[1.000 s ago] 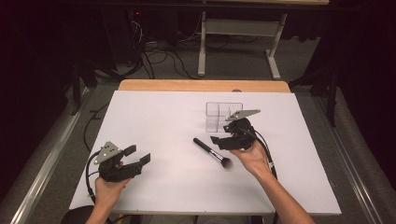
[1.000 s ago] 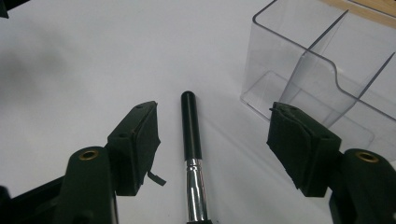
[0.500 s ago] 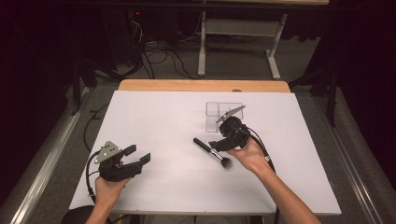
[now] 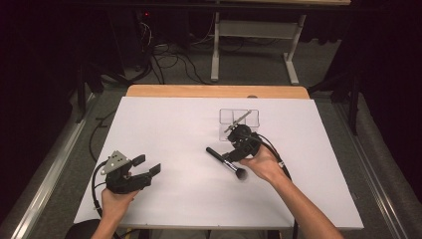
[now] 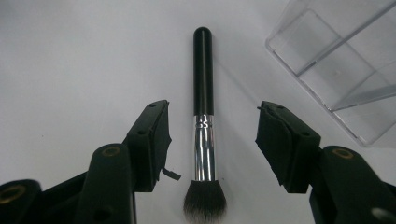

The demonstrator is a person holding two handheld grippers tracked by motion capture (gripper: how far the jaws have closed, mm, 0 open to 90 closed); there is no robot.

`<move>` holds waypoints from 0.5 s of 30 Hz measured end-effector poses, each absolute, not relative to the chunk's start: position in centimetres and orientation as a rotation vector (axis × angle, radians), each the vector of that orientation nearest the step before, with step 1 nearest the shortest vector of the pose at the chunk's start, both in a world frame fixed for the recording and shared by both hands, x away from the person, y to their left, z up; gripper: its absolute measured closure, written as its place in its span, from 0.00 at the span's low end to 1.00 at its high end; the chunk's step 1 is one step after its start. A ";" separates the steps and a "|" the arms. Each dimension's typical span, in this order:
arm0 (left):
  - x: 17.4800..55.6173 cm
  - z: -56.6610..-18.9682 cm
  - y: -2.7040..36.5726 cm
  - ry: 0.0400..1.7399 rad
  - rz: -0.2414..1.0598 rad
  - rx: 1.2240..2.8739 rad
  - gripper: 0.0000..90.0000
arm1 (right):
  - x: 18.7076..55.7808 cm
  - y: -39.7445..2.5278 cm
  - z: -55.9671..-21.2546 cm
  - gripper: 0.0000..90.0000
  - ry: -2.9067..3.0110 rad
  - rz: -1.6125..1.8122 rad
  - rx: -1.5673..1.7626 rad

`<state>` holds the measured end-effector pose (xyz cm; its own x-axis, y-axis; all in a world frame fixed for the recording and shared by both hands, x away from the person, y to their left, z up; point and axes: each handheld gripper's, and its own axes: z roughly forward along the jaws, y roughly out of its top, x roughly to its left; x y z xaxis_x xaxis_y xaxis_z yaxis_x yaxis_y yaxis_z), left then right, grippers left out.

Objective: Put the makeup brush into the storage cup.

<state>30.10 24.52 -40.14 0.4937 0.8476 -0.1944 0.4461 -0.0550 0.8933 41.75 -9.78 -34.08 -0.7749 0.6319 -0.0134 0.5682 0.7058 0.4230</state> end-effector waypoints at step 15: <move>30.1 -40.1 24.6 1.116 0.474 1.687 0.33 | 42.6 -8.7 -35.5 0.56 2.858 0.427 0.939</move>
